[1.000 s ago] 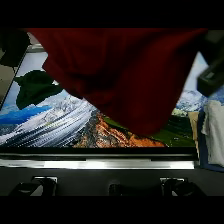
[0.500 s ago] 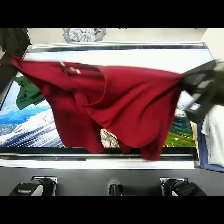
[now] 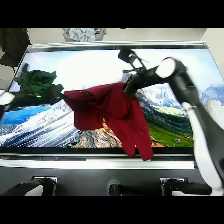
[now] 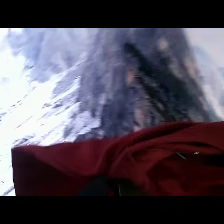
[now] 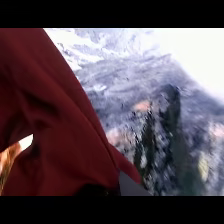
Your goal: Fold the shirts.
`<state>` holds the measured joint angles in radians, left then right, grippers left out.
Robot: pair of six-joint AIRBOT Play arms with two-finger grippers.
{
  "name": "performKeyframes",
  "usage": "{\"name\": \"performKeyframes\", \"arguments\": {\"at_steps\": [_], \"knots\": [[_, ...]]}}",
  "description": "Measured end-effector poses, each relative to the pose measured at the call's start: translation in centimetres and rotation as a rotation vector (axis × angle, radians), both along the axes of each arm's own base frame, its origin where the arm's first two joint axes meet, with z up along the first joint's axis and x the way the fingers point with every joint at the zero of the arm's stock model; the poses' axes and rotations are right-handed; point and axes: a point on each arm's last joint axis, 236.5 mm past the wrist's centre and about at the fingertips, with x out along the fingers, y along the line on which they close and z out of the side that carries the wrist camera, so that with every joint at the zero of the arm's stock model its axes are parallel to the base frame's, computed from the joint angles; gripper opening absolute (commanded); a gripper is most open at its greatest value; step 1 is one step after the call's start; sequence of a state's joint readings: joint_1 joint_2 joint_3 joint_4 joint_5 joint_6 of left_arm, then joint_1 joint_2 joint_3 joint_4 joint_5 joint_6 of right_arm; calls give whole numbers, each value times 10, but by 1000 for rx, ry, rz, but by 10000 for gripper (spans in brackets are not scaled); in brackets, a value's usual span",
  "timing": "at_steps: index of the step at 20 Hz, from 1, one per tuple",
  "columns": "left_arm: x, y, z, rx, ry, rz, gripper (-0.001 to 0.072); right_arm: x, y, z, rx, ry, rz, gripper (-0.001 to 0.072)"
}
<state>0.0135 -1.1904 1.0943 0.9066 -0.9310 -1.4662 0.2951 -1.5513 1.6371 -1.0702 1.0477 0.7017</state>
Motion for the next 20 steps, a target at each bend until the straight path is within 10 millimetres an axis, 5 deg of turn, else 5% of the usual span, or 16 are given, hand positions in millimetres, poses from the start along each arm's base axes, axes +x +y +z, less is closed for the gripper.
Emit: {"name": "performKeyframes", "arguments": {"at_steps": [3,4,5,6,7,9,13,16,20], "knots": [[20,2,-66,-10,131,23,27,18,17,-44,90,116,-75,61],[23,0,-81,-20,164,27,33,21,19,-53,117,157,-109,216],[25,-1,-93,-28,193,28,179,22,22,-58,143,193,-142,477],[29,-2,-99,-39,205,28,463,22,23,-59,169,222,-166,518],[33,-1,-100,-42,207,20,590,22,22,-53,194,243,-184,556],[42,10,-91,-35,192,-1,590,20,7,-28,231,255,-210,586],[45,61,-79,35,210,-11,588,-10,-66,13,206,327,-242,589],[26,81,-105,47,314,-21,589,-66,-115,0,78,477,-248,590],[-2,67,-150,29,446,-97,589,-140,-133,-36,27,654,-268,594]]}}
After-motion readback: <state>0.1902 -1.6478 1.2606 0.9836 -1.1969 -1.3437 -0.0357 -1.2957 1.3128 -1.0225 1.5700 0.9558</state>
